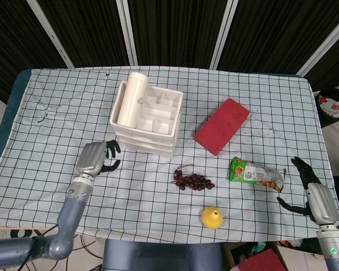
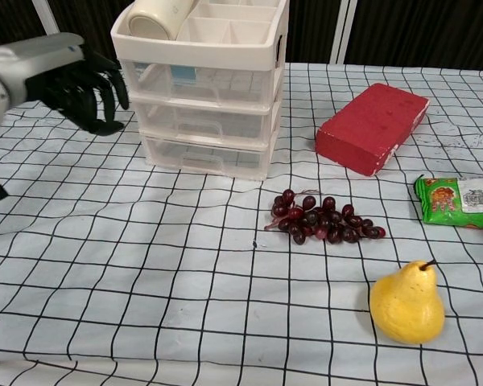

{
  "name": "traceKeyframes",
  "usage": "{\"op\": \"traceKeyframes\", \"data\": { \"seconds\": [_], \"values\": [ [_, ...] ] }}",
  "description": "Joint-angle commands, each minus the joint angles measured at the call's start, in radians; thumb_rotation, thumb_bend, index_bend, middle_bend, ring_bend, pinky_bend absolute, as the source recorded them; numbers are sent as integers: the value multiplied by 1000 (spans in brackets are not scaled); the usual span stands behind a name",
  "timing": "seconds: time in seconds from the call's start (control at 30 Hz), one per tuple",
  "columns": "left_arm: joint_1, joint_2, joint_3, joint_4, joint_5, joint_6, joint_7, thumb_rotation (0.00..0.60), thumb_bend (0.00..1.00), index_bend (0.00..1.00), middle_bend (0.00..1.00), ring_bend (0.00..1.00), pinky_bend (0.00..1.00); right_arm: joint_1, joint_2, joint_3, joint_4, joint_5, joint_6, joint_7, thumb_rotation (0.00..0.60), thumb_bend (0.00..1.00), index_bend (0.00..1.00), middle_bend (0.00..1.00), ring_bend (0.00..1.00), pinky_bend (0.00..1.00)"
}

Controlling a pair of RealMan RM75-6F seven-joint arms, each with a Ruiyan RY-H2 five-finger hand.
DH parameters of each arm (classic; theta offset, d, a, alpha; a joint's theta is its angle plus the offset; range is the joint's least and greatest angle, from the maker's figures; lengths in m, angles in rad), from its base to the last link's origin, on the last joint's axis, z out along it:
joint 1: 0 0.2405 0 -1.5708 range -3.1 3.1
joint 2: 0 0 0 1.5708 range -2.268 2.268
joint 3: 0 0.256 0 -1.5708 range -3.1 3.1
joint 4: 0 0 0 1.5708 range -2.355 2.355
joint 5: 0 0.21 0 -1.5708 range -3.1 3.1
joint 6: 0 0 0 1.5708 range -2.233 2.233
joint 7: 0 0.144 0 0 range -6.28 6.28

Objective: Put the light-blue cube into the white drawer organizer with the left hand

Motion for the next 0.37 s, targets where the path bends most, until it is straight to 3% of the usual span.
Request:
{"op": "traceKeyframes", "data": {
  "seconds": [0.03,0.07,0.17,0.37],
  "values": [
    [111,159,100,-131,114,48,-82,600,200,309,164,92,46,0,-1,0,1,-1,2,-3,600,153,0,0,0,154],
    [138,204,126,-154,152,53,-109,600,171,209,86,35,8,-1,-2,0,2,-1,3,-5,600,152,0,0,0,154],
    [192,292,186,-159,244,72,-157,600,114,9,0,0,0,-1,-5,-1,5,-5,6,-11,600,153,0,0,0,153],
    [288,360,252,-59,391,174,-211,600,48,0,0,0,0,-2,-8,-3,9,-10,10,-19,600,153,0,0,0,154]
  ]
}}
